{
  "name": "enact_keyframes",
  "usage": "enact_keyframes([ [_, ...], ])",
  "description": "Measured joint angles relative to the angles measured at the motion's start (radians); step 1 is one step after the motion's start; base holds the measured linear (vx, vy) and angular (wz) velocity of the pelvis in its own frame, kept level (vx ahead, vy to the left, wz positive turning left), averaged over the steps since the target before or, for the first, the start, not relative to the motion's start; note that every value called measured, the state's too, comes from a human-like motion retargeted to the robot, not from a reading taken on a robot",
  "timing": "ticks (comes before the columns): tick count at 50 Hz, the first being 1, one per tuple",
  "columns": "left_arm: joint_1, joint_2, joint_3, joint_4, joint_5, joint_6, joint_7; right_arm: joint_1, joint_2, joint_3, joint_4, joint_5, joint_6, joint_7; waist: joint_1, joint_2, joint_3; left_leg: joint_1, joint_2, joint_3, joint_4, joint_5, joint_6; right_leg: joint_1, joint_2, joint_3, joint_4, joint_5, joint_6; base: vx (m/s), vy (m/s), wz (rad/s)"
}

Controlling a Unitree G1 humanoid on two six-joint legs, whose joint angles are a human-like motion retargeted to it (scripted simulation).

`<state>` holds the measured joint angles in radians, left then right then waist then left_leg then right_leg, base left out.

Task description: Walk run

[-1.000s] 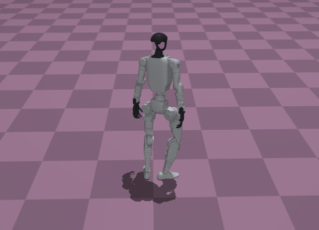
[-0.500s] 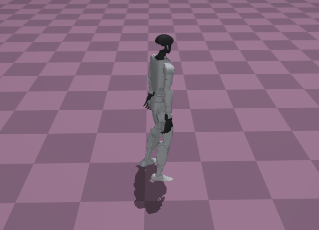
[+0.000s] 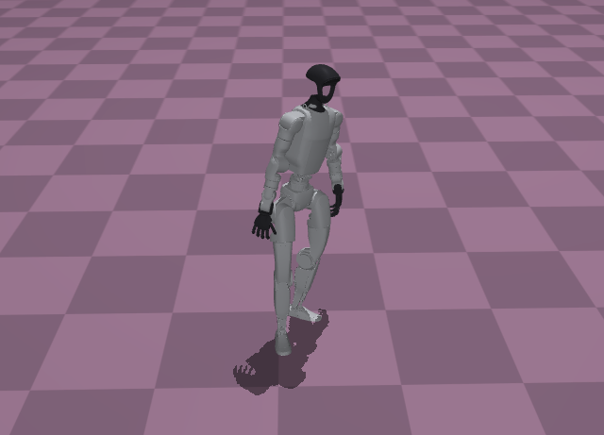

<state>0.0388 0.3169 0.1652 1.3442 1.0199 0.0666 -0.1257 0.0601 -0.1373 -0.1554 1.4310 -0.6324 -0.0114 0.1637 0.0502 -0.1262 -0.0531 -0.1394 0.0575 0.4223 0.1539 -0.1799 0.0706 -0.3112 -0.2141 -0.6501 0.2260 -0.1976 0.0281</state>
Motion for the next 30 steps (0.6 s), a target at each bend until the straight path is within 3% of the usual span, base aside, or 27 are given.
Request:
enact_keyframes([
  [3, 0.015, -0.020, 0.040, 0.001, -0.053, -0.010, 0.003, 0.003, -0.011, -0.017, 0.037, -0.004, 0.020, -0.002, 0.035, 0.004, -0.019, 0.037, 0.017, 0.153, -0.012, -0.016, 0.000, 0.047, 0.006, -0.078, 0.048, -0.028, -0.014, -0.11, 0.02, -2.55],
  [11, 0.082, -0.078, 0.102, 0.008, -0.153, -0.022, -0.089, -0.001, -0.019, -0.048, 0.076, 0.012, 0.036, -0.003, 0.000, 0.059, -0.042, 0.127, 0.008, 0.326, -0.057, -0.019, -0.016, 0.157, 0.123, 0.116, 0.080, -0.055, 0.011, -0.05, -0.10, -1.65],
  [15, 0.116, -0.096, 0.121, -0.026, -0.142, -0.038, -0.148, 0.016, -0.015, -0.067, 0.081, 0.002, 0.025, -0.008, 0.012, 0.069, -0.047, 0.182, -0.022, 0.409, -0.096, -0.008, -0.048, 0.239, 0.158, 0.095, -0.051, -0.035, -0.058, 0.03, -0.16, -1.25],
  [19, 0.136, -0.110, 0.133, -0.052, -0.170, -0.067, -0.112, 0.035, -0.021, -0.071, 0.102, 0.007, 0.018, -0.001, 0.035, 0.070, -0.031, 0.226, -0.034, 0.508, -0.096, 0.011, -0.096, 0.235, 0.158, 0.190, -0.091, 0.015, -0.100, 0.00, -0.10, -0.62],
  [23, 0.124, -0.128, 0.142, -0.028, -0.202, -0.068, -0.083, 0.034, -0.031, -0.063, 0.110, 0.008, 0.030, 0.000, -0.005, 0.070, -0.008, 0.174, 0.003, 0.490, 0.046, 0.035, -0.093, 0.231, 0.113, 0.184, -0.103, 0.024, -0.103, -0.07, -0.08, 0.06],
  [25, 0.115, -0.114, 0.134, -0.013, -0.185, -0.061, -0.116, 0.048, -0.033, -0.056, 0.101, 0.010, 0.020, 0.013, -0.025, 0.062, -0.013, 0.102, 0.025, 0.381, 0.167, 0.033, -0.067, 0.234, 0.092, 0.174, -0.121, 0.026, -0.102, 0.05, -0.09, 0.23],
  [30, 0.096, -0.097, 0.088, 0.008, -0.125, -0.042, -0.110, 0.069, -0.022, -0.082, 0.102, 0.010, 0.026, -0.006, 0.012, 0.080, -0.011, -0.030, 0.011, 0.030, 0.269, -0.047, -0.153, 0.263, 0.132, 0.187, -0.194, 0.055, -0.105, 0.01, -0.02, -0.26],
])
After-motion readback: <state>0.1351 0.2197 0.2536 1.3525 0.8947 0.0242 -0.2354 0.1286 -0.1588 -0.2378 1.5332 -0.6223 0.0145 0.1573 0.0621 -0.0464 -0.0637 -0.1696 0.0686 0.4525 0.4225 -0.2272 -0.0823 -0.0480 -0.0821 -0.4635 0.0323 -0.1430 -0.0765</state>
